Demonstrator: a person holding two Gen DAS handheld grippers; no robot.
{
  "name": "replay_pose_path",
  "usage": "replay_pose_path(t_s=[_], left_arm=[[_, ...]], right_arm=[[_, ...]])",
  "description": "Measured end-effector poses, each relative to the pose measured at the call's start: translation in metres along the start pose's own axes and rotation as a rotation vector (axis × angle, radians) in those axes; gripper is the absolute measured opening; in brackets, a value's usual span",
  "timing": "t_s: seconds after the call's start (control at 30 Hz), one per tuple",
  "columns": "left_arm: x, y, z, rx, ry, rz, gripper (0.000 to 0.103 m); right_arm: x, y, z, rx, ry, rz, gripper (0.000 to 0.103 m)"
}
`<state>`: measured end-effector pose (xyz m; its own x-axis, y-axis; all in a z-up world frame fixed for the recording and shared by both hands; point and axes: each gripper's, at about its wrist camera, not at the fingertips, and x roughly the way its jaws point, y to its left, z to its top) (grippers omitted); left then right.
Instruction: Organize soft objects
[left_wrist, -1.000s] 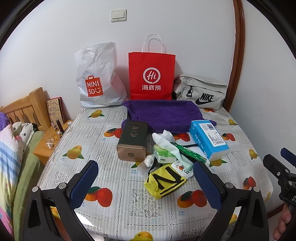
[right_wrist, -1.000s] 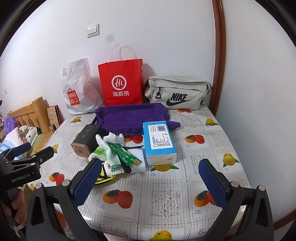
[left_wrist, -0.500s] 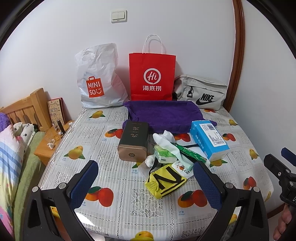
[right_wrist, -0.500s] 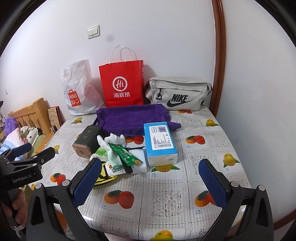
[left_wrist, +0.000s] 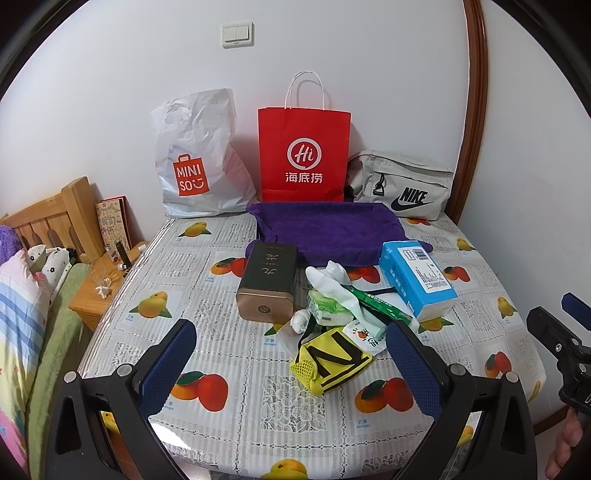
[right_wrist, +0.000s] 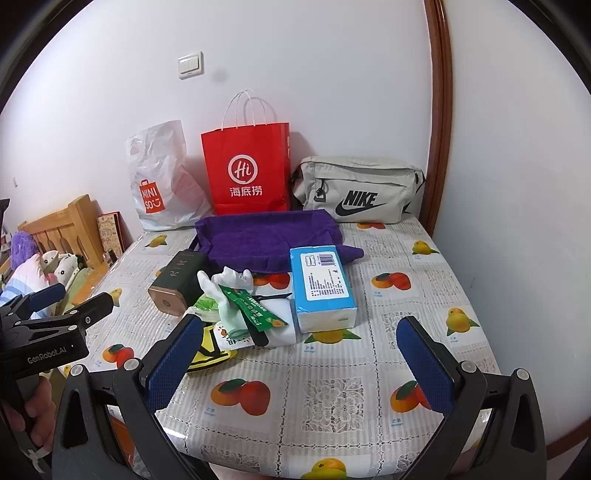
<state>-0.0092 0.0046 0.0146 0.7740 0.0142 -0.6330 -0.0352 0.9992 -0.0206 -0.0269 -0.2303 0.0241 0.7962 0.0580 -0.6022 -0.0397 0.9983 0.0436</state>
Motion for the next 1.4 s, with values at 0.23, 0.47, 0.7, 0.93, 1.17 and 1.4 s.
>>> replay_pose_path(t_s=[0.23, 0.47, 0.7, 0.93, 1.17, 1.4], left_arm=[[0.0, -0.001, -0.001, 0.001, -0.001, 0.0, 0.103], [-0.001, -0.001, 0.0, 0.002, -0.002, 0.001, 0.103], [-0.001, -0.001, 0.0, 0.003, -0.002, 0.0, 0.103], [-0.003, -0.001, 0.0, 0.003, -0.003, 0.003, 0.103], [-0.001, -0.001, 0.001, 0.003, 0.006, 0.005, 0.103], [0.028, -0.001, -0.007, 0.011, 0.06, 0.008, 0.103]], right_arm=[[-0.002, 0.001, -0.001, -0.002, -0.003, 0.002, 0.103], [-0.003, 0.001, -0.001, -0.002, -0.006, 0.007, 0.103], [-0.004, 0.001, -0.001, -0.005, -0.009, 0.007, 0.103], [-0.005, 0.003, -0.001, -0.008, -0.011, 0.01, 0.103], [0.004, 0.005, -0.004, -0.013, -0.006, 0.022, 0.103], [0.024, 0.001, -0.011, 0.002, 0.03, 0.049, 0.103]])
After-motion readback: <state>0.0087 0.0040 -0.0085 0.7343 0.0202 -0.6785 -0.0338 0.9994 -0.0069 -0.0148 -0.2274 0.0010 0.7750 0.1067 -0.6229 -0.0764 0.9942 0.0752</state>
